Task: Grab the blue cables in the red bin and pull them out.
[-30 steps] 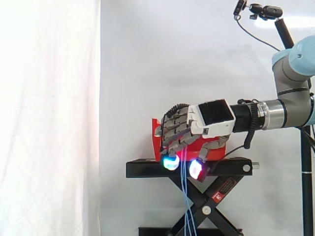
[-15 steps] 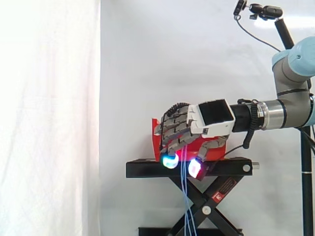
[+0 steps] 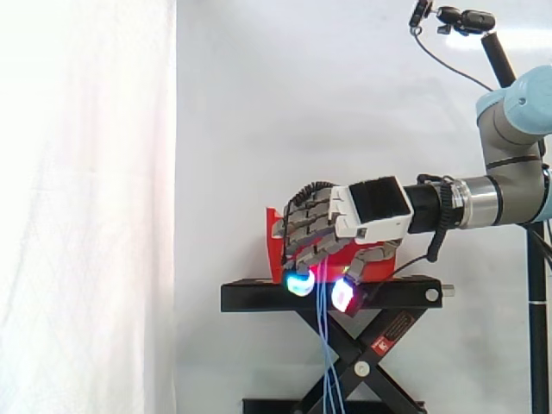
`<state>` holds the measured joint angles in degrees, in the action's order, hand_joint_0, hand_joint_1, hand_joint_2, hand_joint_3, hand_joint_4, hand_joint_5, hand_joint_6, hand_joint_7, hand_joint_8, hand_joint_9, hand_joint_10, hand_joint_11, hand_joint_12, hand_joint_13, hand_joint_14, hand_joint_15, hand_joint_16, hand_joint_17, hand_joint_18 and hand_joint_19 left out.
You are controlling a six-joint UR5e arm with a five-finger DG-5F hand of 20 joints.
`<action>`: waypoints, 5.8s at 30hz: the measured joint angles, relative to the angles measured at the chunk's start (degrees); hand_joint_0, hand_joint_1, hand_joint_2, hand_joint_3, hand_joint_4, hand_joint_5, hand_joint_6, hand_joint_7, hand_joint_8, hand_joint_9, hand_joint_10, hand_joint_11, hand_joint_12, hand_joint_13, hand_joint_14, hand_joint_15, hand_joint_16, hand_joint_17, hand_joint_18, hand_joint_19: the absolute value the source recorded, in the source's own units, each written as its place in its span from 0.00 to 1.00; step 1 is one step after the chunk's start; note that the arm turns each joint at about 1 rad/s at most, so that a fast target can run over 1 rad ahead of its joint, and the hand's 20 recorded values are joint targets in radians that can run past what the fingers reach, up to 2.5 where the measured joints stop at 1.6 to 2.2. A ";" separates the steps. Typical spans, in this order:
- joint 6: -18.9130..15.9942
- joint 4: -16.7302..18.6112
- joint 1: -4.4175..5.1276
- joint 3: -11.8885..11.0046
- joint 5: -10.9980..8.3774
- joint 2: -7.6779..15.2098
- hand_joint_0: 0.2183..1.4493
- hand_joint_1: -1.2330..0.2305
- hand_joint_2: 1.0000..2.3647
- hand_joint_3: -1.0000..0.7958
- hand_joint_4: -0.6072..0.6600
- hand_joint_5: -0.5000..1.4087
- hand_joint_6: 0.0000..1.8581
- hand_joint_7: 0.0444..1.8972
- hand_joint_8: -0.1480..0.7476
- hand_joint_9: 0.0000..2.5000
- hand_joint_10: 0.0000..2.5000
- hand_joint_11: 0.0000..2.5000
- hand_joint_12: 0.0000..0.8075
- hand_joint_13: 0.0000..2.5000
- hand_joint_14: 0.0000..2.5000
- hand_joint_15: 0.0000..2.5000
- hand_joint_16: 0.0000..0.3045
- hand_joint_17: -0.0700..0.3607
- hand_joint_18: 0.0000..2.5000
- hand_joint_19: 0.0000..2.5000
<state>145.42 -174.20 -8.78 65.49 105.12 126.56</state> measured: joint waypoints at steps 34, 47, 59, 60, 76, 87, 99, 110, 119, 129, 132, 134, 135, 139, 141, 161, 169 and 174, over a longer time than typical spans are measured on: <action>1.38 3.40 0.25 0.00 0.00 0.61 0.49 0.18 0.00 0.00 0.56 0.75 0.02 0.45 0.43 0.31 0.01 0.19 0.38 0.23 0.00 0.11 0.13 0.37 0.19 0.13; 1.40 3.22 0.23 0.05 0.00 0.61 0.49 0.19 0.00 0.00 0.57 0.73 0.00 0.40 0.43 0.31 0.01 0.19 0.38 0.24 0.00 0.11 0.13 0.37 0.19 0.13; 1.80 2.76 0.09 0.07 0.00 0.61 0.49 0.19 0.00 0.00 0.57 0.73 0.00 0.39 0.43 0.31 0.01 0.19 0.38 0.24 0.00 0.12 0.13 0.37 0.19 0.13; 1.85 2.71 0.05 0.07 0.00 0.62 0.49 0.19 0.00 0.00 0.57 0.73 0.00 0.39 0.43 0.31 0.01 0.19 0.38 0.24 0.00 0.12 0.13 0.37 0.19 0.14; 2.50 1.88 -0.02 0.07 0.00 0.63 0.49 0.19 0.00 0.00 0.57 0.73 0.00 0.38 0.43 0.31 0.01 0.19 0.38 0.24 0.01 0.12 0.13 0.37 0.19 0.14; 2.76 1.47 -0.14 0.07 0.32 0.62 0.49 0.18 0.00 0.00 0.54 0.75 0.00 0.44 0.43 0.31 0.01 0.19 0.38 0.24 0.00 0.12 0.13 0.37 0.20 0.14; 3.10 1.87 -0.15 0.07 0.35 0.62 0.50 0.18 0.00 0.00 0.54 0.74 0.12 0.42 0.43 0.32 0.01 0.20 0.38 0.25 0.01 0.12 0.13 0.37 0.21 0.14; 3.16 2.49 -0.09 0.07 0.40 0.61 0.50 0.18 0.00 0.00 0.53 0.76 0.03 0.45 0.42 0.32 0.01 0.20 0.38 0.25 0.00 0.12 0.13 0.37 0.21 0.14; 3.17 2.34 -0.02 0.07 0.35 0.62 0.49 0.18 0.00 0.00 0.55 0.74 0.00 0.40 0.43 0.32 0.01 0.20 0.38 0.25 0.01 0.13 0.13 0.37 0.21 0.15; 3.65 2.11 -0.08 0.07 0.36 0.61 0.49 0.18 0.00 0.00 0.54 0.74 0.00 0.40 0.43 0.32 0.01 0.20 0.38 0.25 0.00 0.13 0.13 0.37 0.21 0.15; 3.68 2.16 -0.09 0.07 0.35 0.62 0.50 0.19 0.00 0.00 0.54 0.76 0.00 0.42 0.43 0.32 0.01 0.20 0.38 0.25 0.00 0.12 0.13 0.36 0.21 0.15; 3.68 2.14 -0.09 0.08 0.35 0.62 0.50 0.19 0.00 0.00 0.53 0.77 0.00 0.43 0.43 0.32 0.01 0.19 0.38 0.25 0.01 0.13 0.13 0.36 0.21 0.15; 3.69 2.11 -0.09 0.11 0.35 0.62 0.51 0.20 0.00 0.00 0.52 0.78 0.00 0.44 0.42 0.32 0.01 0.19 0.38 0.26 0.01 0.12 0.13 0.36 0.21 0.15; 3.69 1.98 -0.09 0.10 0.35 0.62 0.55 0.24 0.00 0.00 0.52 0.79 0.00 0.47 0.42 0.33 0.01 0.19 0.37 0.26 0.01 0.13 0.12 0.36 0.22 0.15; 3.69 1.95 -0.09 0.09 0.35 0.62 0.55 0.24 0.00 0.00 0.52 0.80 0.00 0.48 0.42 0.33 0.01 0.19 0.37 0.26 0.01 0.13 0.12 0.36 0.22 0.15; 4.07 0.35 -0.10 0.08 0.35 0.59 0.57 0.32 0.00 0.00 0.51 0.72 0.35 0.39 0.41 0.34 0.01 0.21 0.37 0.27 0.01 0.13 0.12 0.35 0.24 0.15; 4.45 -0.22 -0.09 0.07 0.35 0.58 0.57 0.33 0.00 0.00 0.50 0.70 0.45 0.36 0.42 0.35 0.01 0.23 0.37 0.28 0.01 0.13 0.12 0.35 0.24 0.15; 4.48 -0.70 0.02 0.07 0.35 0.56 0.55 0.32 0.00 0.00 0.50 0.76 0.06 0.44 0.41 0.34 0.01 0.23 0.37 0.27 0.01 0.13 0.12 0.36 0.23 0.16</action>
<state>149.89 -174.89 -8.77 65.56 105.47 127.12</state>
